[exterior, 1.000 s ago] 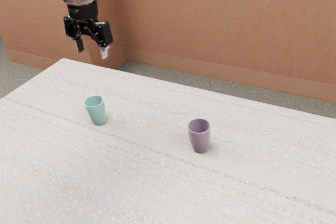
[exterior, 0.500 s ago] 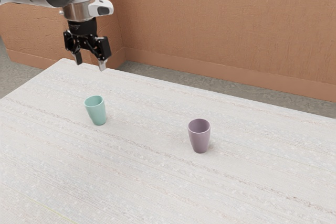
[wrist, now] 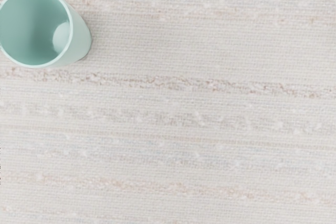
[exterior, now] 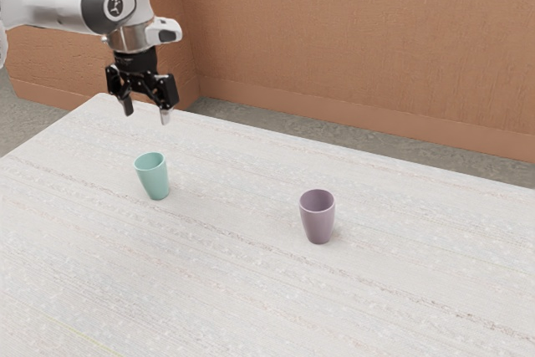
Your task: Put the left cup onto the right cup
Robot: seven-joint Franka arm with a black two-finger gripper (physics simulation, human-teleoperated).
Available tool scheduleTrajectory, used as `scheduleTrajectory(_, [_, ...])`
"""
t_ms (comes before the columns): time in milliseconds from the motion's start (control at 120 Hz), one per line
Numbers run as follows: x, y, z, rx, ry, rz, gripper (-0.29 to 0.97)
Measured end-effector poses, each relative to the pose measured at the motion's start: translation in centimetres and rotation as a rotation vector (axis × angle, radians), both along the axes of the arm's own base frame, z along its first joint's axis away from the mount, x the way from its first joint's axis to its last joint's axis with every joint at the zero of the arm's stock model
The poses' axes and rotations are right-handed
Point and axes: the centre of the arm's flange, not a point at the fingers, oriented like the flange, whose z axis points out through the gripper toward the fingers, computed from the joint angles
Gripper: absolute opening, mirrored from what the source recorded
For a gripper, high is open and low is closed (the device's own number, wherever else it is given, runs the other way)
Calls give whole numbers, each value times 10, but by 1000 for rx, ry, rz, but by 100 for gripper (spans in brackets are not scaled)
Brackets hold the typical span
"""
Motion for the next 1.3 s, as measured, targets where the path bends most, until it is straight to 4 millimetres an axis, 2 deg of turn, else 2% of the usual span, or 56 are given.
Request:
scheduleTrajectory(258, [11, 20, -26, -2, 9, 38, 68])
scheduleTrajectory(667, [23, 49, -55, -5, 17, 64, 68])
scheduleTrajectory(983, [34, 57, -87, -1, 35, 23, 68])
scheduleTrajectory(1300, [45, 63, -110, -2, 42, -6, 68])
